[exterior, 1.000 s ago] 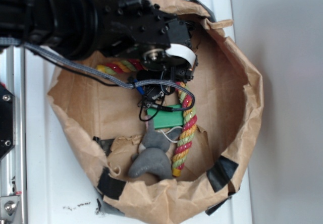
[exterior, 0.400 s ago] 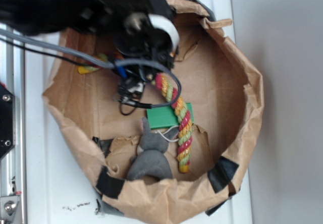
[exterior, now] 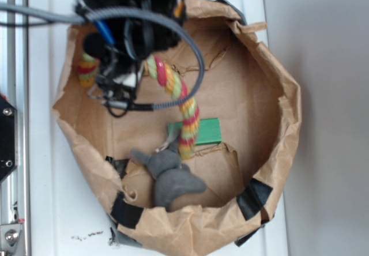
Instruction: Grab the multicolored rope.
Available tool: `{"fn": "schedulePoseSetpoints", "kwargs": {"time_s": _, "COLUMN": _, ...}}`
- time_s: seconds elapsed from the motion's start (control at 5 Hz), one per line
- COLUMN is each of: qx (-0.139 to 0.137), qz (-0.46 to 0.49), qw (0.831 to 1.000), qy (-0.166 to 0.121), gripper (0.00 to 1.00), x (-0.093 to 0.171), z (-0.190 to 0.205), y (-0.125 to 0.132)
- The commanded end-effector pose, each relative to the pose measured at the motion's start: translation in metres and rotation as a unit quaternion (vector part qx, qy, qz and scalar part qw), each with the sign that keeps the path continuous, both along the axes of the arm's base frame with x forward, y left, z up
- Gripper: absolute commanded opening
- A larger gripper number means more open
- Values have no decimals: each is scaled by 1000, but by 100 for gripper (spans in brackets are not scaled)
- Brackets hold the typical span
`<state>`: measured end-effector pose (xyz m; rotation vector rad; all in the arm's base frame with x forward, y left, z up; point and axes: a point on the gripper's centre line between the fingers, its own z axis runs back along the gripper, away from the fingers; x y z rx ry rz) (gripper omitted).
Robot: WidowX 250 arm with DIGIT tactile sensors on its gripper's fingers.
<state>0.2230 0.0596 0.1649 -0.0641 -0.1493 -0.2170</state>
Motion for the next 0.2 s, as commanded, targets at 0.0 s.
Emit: {"fn": "schedulePoseSetpoints", "kwargs": {"time_s": 0.0, "qx": 31, "qz": 8, "qw": 997, "qy": -66, "gripper": 0, "x": 7, "z": 37, "y": -11}}
